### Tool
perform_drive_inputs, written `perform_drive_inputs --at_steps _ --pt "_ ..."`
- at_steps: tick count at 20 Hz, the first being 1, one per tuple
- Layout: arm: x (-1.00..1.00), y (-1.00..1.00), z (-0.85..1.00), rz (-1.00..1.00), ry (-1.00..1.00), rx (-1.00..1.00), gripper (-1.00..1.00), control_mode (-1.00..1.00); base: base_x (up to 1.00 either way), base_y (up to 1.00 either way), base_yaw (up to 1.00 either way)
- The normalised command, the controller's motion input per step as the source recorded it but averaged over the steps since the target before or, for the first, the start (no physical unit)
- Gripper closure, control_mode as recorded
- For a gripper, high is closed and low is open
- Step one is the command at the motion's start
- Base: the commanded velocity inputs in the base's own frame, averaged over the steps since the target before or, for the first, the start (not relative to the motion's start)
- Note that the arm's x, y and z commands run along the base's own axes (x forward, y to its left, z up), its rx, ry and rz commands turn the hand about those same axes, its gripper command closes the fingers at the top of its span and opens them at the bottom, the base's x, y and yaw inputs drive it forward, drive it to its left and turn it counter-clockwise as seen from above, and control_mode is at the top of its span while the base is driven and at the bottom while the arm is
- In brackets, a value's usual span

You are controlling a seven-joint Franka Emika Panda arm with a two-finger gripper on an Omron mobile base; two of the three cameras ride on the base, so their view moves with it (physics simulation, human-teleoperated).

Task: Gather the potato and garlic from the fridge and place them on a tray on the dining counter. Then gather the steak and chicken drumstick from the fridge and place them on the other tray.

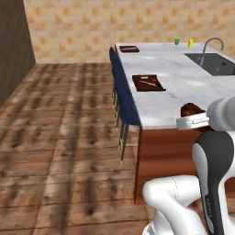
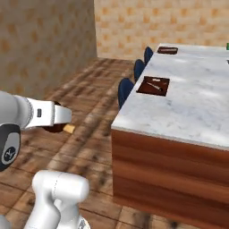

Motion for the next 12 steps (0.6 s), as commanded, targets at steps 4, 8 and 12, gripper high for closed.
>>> perform_drive_inputs --at_steps 4,8,12 --pt "0.0 0.0 0.0 0.0 0.0 0.0 1.0 1.0 0.42 0.72 -0.67" --pt "0.0 0.0 0.0 0.0 0.0 0.0 1.0 1.0 0.68 0.94 -0.55" --pt "0.0 0.0 0.0 0.0 0.0 0.0 1.0 1.0 0.77 1.0 -0.46"
